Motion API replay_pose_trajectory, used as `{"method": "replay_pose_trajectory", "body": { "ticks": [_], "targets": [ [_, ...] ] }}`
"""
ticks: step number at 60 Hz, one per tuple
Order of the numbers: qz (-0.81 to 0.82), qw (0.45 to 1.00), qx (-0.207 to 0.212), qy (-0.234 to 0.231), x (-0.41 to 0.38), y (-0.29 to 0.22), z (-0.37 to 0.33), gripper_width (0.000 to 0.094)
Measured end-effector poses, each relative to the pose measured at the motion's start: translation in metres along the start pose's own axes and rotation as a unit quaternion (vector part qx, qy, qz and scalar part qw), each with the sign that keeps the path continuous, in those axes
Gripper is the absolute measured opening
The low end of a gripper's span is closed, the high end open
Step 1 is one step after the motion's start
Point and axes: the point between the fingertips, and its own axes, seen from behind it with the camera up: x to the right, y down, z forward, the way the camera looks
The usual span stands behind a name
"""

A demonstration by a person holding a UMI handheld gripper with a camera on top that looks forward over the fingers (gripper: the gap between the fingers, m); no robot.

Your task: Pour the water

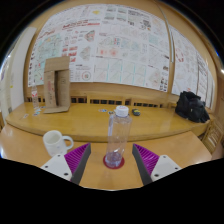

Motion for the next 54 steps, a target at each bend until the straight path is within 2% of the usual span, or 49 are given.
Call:
{"method": "replay_pose_trajectory", "body": {
  "ticks": [21, 30, 39, 54],
  "targets": [
    [0.004, 0.999, -0.033, 0.013, -0.029, 0.033, -0.254, 0.0849],
    [0.002, 0.999, -0.045, 0.015, -0.033, 0.053, -0.333, 0.085],
    [0.011, 0.999, -0.045, 0.021, -0.032, 0.059, -0.378, 0.0849],
    [-0.001, 0.999, -0.04, 0.026, -0.032, 0.057, -0.399, 0.0851]
  ]
}}
